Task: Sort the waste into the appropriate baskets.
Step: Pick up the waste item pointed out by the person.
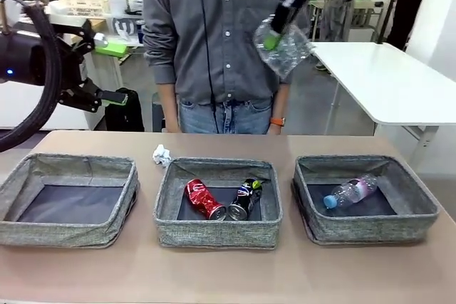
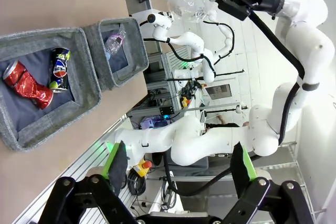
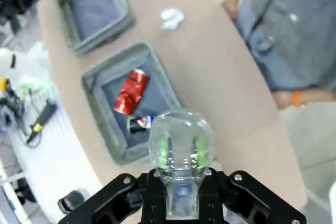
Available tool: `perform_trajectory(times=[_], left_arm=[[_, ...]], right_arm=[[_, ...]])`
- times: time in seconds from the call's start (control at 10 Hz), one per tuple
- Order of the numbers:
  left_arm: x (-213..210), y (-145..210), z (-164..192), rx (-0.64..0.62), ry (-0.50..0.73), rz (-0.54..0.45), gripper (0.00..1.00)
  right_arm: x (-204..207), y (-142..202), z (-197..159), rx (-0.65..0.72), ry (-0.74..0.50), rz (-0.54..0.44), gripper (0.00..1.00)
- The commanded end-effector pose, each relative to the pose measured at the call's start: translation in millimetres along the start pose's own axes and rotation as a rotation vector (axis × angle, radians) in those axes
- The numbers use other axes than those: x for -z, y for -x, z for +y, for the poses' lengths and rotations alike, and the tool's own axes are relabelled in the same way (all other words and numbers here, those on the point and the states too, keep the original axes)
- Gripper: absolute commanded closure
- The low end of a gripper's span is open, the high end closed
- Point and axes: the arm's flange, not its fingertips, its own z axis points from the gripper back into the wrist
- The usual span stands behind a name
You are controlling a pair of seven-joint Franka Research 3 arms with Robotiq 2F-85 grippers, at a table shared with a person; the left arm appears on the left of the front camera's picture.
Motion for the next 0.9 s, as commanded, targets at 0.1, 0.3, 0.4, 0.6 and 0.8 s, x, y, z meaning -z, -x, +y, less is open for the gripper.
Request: perform_trajectory(times=[0.1,0.3,0.4,0.6,0.8], left_arm=[[-0.4,0.1,-2.4,-0.008,0.005,-0.002,0.00],[-0.4,0.1,-2.4,-0.008,0.005,-0.002,0.00],[-0.4,0.1,-2.4,-0.008,0.005,-0.002,0.00],[-0.4,0.1,-2.4,-0.008,0.005,-0.002,0.00],[-0.4,0.1,-2.4,-0.008,0.005,-0.002,0.00]], right_arm=[[-16.2,19.0,-31.6,0.074,0.020,-0.002,0.80],[-24.5,-5.0,1.5,0.012,0.016,0.036,0.80],[-46.7,-40.8,29.9,0.009,0.047,0.143,0.80],[-63.5,-99.5,83.2,0.229,0.052,0.387,0.80],[-52.2,-116.0,115.7,0.407,0.068,0.413,0.80]])
